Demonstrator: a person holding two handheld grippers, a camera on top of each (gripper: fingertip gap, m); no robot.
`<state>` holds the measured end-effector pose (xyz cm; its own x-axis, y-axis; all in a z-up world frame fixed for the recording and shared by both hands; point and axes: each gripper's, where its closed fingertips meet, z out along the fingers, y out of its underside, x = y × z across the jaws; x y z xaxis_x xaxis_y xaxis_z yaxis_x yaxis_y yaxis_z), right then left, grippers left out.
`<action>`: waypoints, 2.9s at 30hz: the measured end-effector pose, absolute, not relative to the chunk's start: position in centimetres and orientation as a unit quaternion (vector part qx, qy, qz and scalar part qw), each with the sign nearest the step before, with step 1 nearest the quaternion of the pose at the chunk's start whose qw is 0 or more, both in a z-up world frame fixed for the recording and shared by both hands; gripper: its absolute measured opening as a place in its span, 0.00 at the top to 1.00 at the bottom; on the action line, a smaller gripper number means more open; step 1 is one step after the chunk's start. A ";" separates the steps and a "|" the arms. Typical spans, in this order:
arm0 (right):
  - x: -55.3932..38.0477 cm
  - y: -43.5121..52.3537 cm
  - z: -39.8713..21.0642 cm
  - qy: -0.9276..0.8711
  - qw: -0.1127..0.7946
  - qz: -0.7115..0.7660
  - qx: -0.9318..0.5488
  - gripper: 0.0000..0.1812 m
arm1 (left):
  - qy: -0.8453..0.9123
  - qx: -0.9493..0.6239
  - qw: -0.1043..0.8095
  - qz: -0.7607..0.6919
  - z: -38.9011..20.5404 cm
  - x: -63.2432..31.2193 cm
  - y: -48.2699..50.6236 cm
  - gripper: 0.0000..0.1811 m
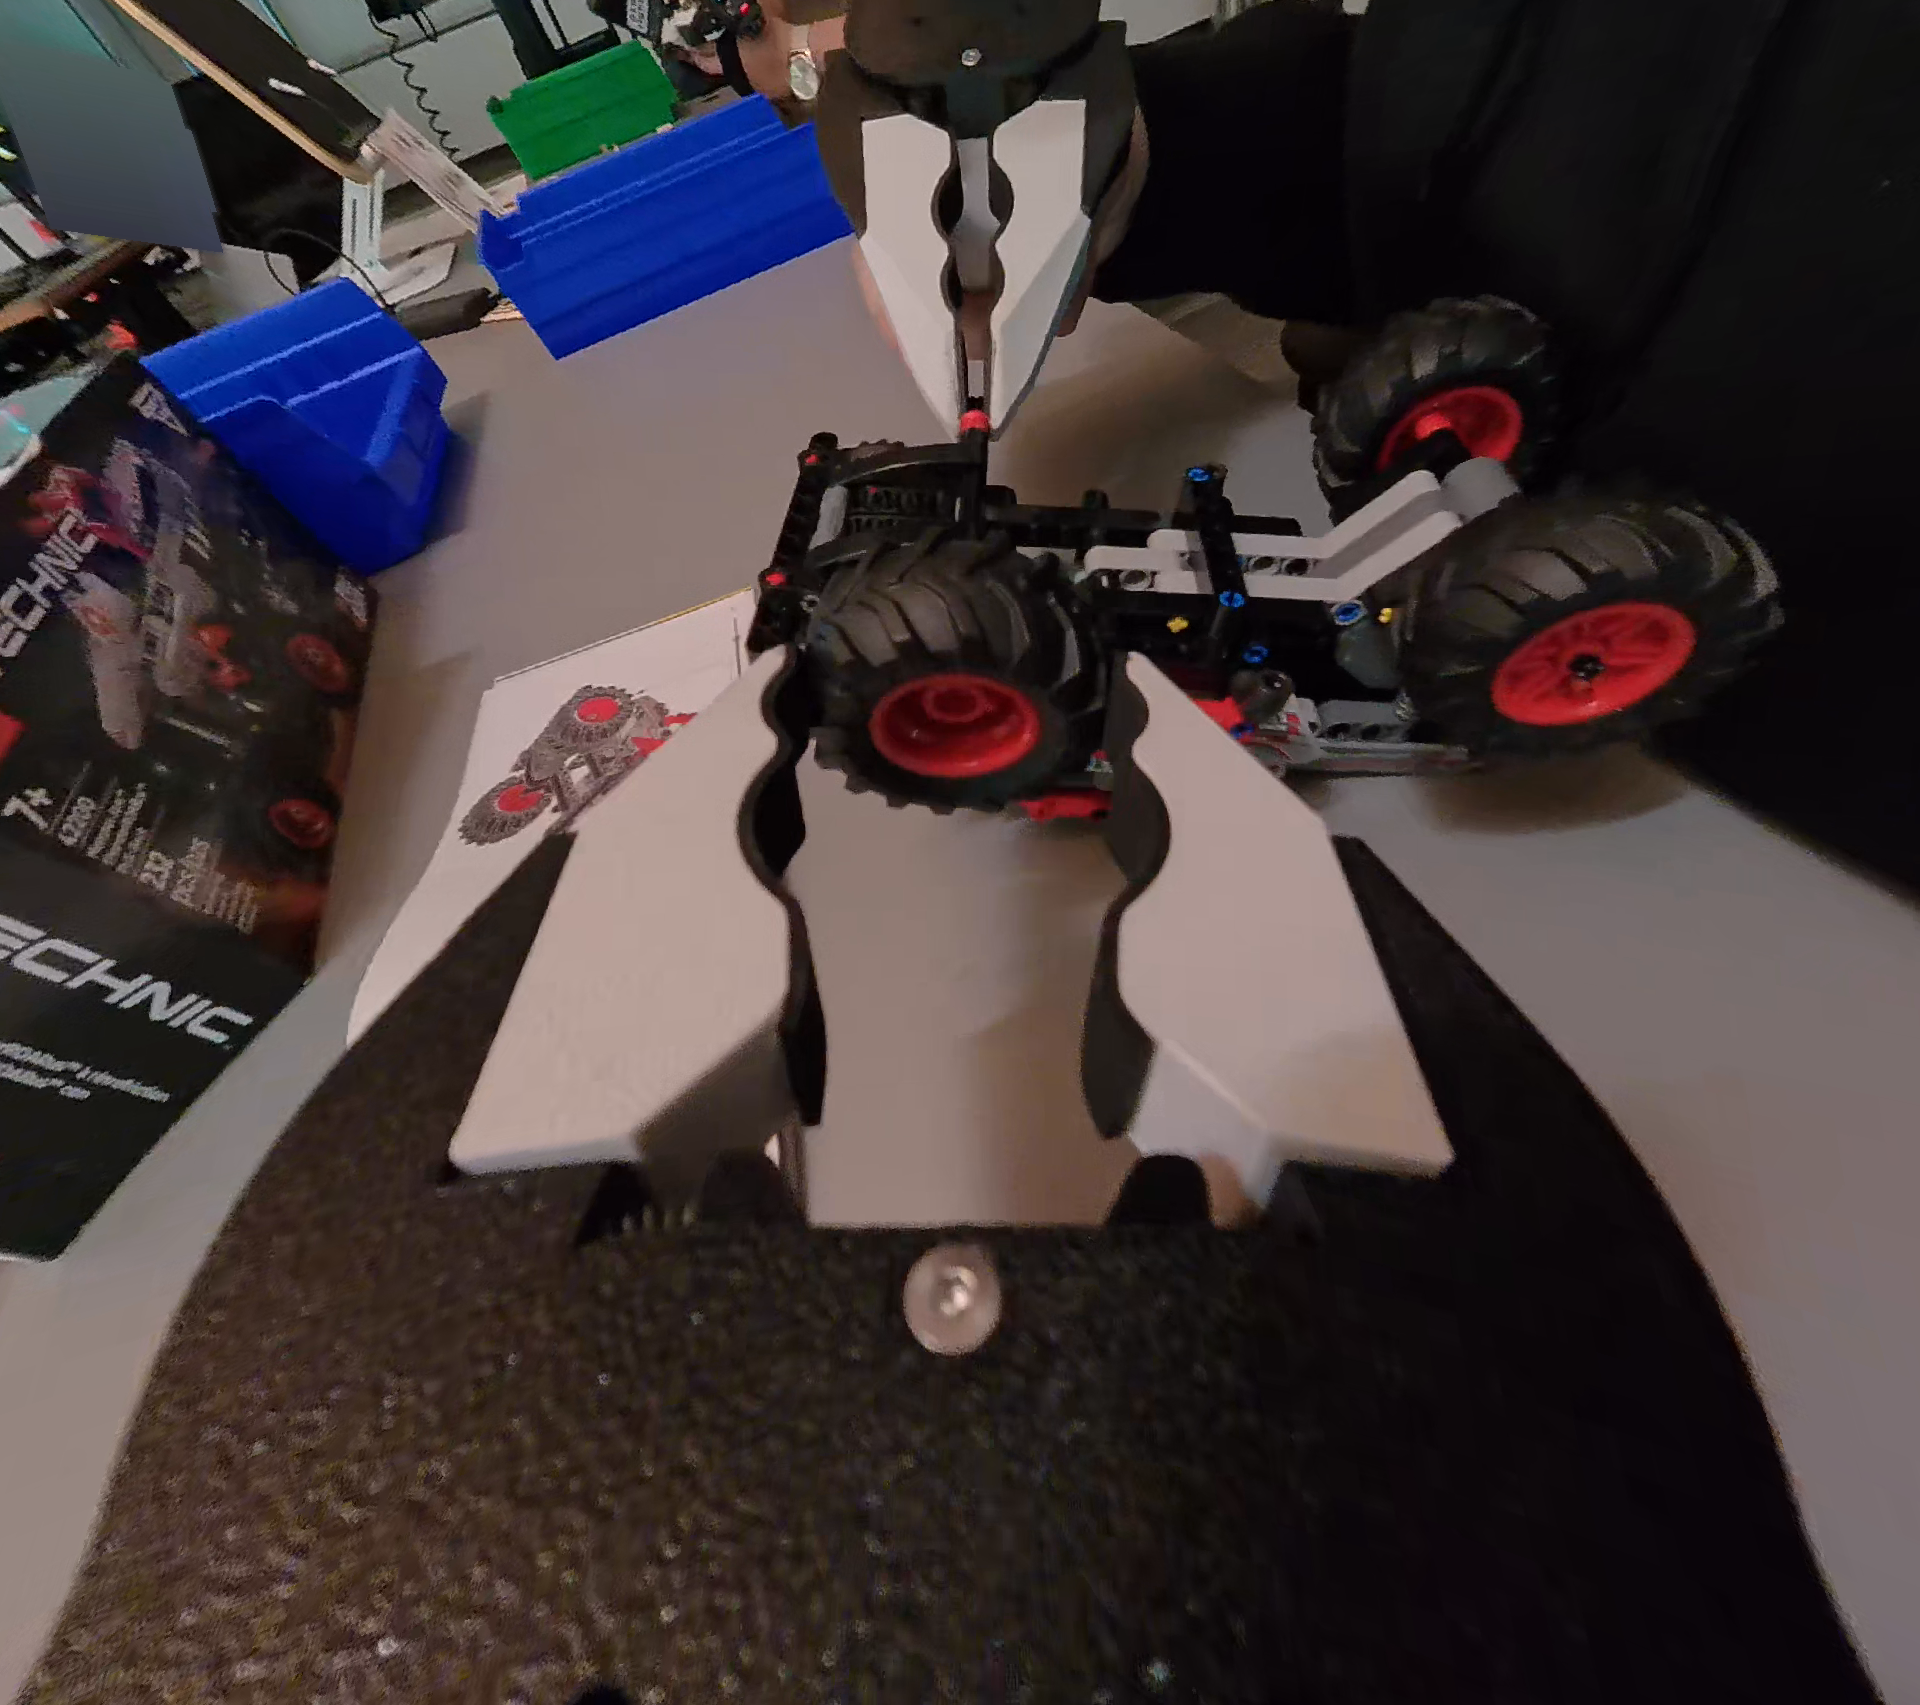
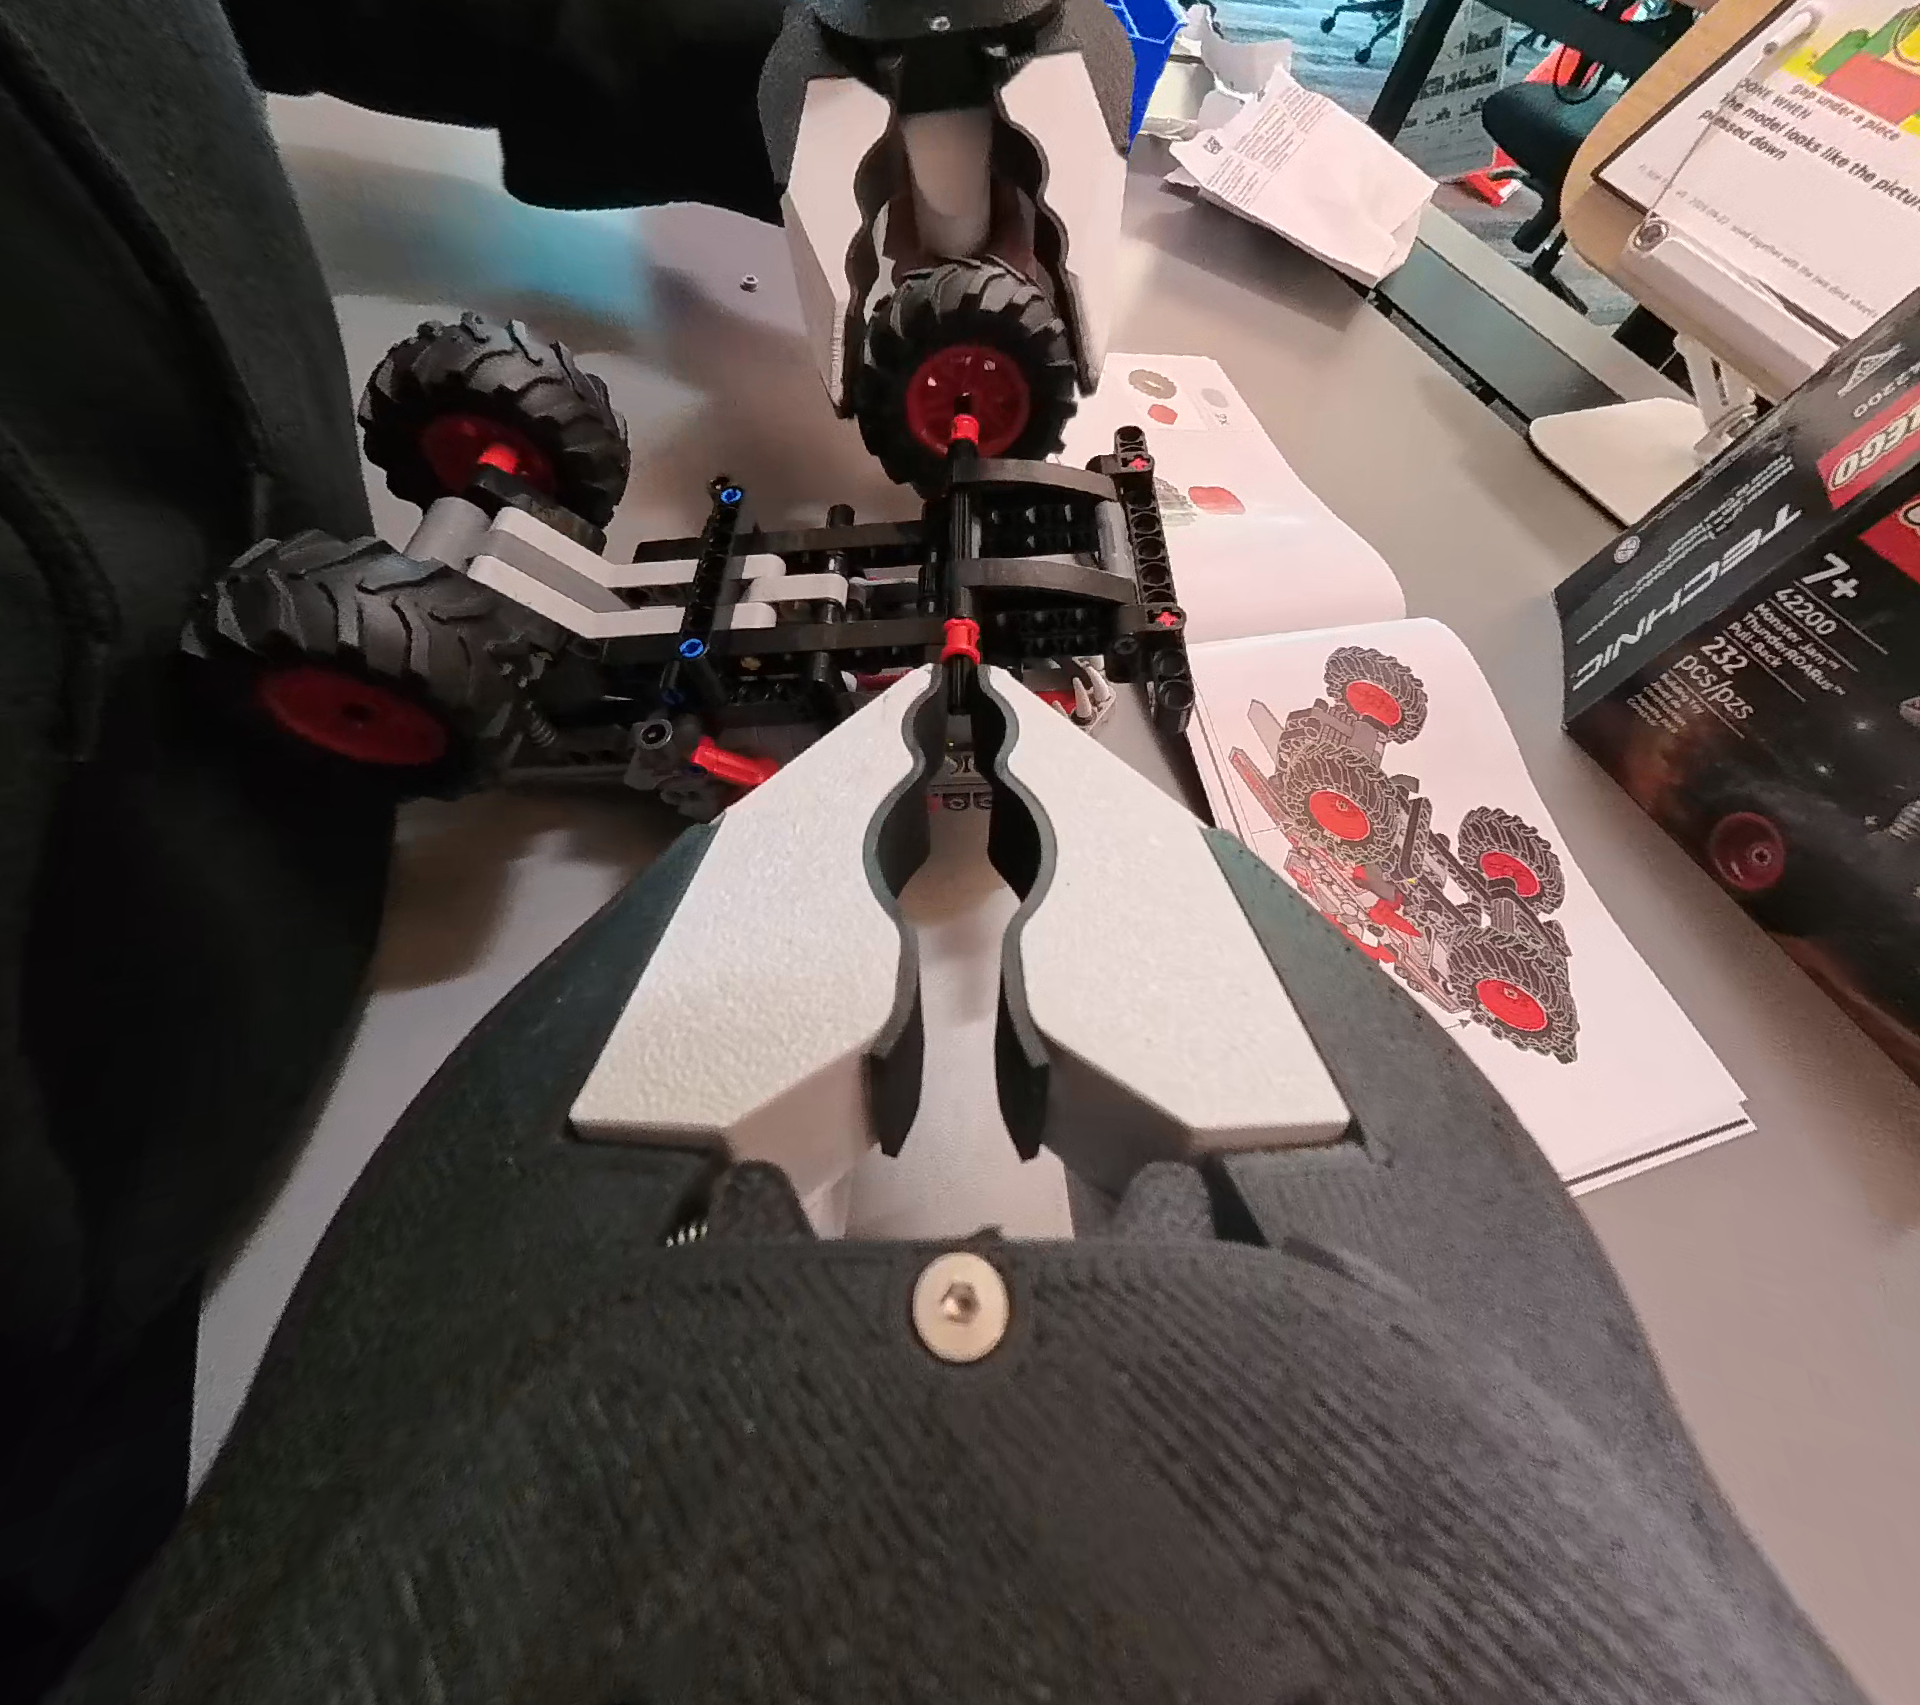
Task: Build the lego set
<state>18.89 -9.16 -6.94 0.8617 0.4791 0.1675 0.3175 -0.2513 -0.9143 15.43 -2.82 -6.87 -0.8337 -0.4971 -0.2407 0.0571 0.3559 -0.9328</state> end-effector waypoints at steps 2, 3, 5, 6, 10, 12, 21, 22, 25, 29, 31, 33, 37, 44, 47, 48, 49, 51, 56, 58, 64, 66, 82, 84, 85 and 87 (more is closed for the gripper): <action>18.9 -9.1 -6.9 -0.252 0.558 0.073 -0.787 0.99 | 0.784 -0.141 0.243 -0.554 -6.9 15.5 -2.8 0.70; 18.9 -9.1 -7.0 -0.252 0.558 0.074 -0.787 0.99 | 0.784 -0.142 0.237 -0.556 -6.9 15.5 -2.8 0.70; 18.9 -9.1 -6.9 -0.250 0.559 0.080 -0.787 0.99 | 0.784 -0.141 0.224 -0.562 -6.9 15.4 -2.8 0.70; 19.0 -9.1 -6.9 -0.246 0.559 0.083 -0.788 0.99 | 0.784 -0.142 0.219 -0.563 -7.0 15.3 -2.9 0.70; 19.0 -9.0 -7.0 -0.226 0.555 0.102 -0.794 0.99 | 0.778 -0.152 0.195 -0.578 -6.9 15.3 -2.8 0.70; 19.0 -9.0 -7.0 -0.210 0.553 0.123 -0.797 0.99 | 0.772 -0.155 0.192 -0.586 -6.7 15.4 -2.8 0.70; 19.0 -8.9 -7.0 -0.229 0.559 0.098 -0.791 0.99 | 0.757 -0.190 0.137 -0.609 -6.7 15.4 -2.7 0.70; 19.0 -8.9 -7.0 -0.235 0.560 0.092 -0.789 0.99 | 0.756 -0.195 0.128 -0.611 -6.7 15.4 -2.7 0.70; 19.0 -8.9 -7.0 -0.248 0.561 0.075 -0.786 0.99 | 0.754 -0.204 0.111 -0.614 -6.7 15.3 -2.7 0.70; 19.0 -8.9 -7.0 -0.266 0.559 0.046 -0.784 0.99 | 0.747 -0.224 0.081 -0.620 -6.7 15.3 -2.7 0.70; 19.0 -8.9 -7.0 -0.272 0.556 0.037 -0.784 0.99 | 0.742 -0.230 0.070 -0.625 -6.7 15.2 -2.8 0.70; 19.0 -8.9 -7.0 -0.276 0.556 0.031 -0.784 0.99 | 0.736 -0.240 0.055 -0.630 -6.6 15.2 -2.8 0.70; 19.1 -9.0 -7.0 -0.281 0.555 0.024 -0.783 0.98 | 0.720 -0.256 0.030 -0.645 -6.4 15.1 -2.9 0.70; 19.0 -8.9 -7.0 -0.291 0.558 0.016 -0.777 0.99 | 0.698 -0.288 -0.003 -0.656 -6.4 15.2 -2.8 0.70; 19.0 -8.9 -7.0 -0.292 0.560 0.015 -0.775 0.99 | 0.683 -0.306 -0.019 -0.663 -6.4 15.3 -2.7 0.70; 19.0 -8.9 -7.0 -0.291 0.560 0.017 -0.775 0.99 | 0.678 -0.310 -0.025 -0.666 -6.4 15.3 -2.7 0.70; 19.0 -8.9 -6.9 -0.291 0.560 0.017 -0.775 0.99 | 0.673 -0.315 -0.030 -0.669 -6.4 15.4 -2.7 0.70; 19.0 -8.9 -6.9 -0.291 0.560 0.017 -0.775 0.99 | 0.662 -0.321 -0.041 -0.676 -6.4 15.4 -2.7 0.70; 19.0 -8.9 -6.9 -0.284 0.564 0.030 -0.774 0.98 | 0.670 -0.295 0.002 -0.681 -6.4 15.4 -2.6 0.70; 19.0 -8.9 -6.9 -0.283 0.564 0.033 -0.775 0.98 | 0.675 -0.287 0.013 -0.679 -6.4 15.4 -2.6 0.70; 19.0 -8.8 -6.9 -0.289 0.562 0.028 -0.774 0.98 | 0.675 -0.320 -0.047 -0.664 -6.4 15.4 -2.7 0.70; 19.1 -8.9 -6.9 -0.288 0.562 0.029 -0.775 0.98 | 0.666 -0.328 -0.056 -0.667 -6.4 15.5 -2.7 0.70; 19.0 -8.7 -6.9 -0.280 0.571 0.049 -0.770 0.98 | 0.718 -0.325 -0.012 -0.616 -6.5 15.6 -3.0 0.70; 19.0 -8.7 -6.9 -0.278 0.572 0.052 -0.770 0.99 | 0.700 -0.345 -0.041 -0.624 -6.5 15.7 -3.1 0.70; 19.0 -8.7 -6.9 -0.275 0.573 0.052 -0.770 0.99 | 0.695 -0.344 -0.038 -0.630 -6.5 15.8 -3.1 0.70; 19.1 -8.7 -7.0 -0.271 0.575 0.055 -0.770 0.99 | 0.702 -0.324 -0.006 -0.634 -6.5 15.9 -3.2 0.70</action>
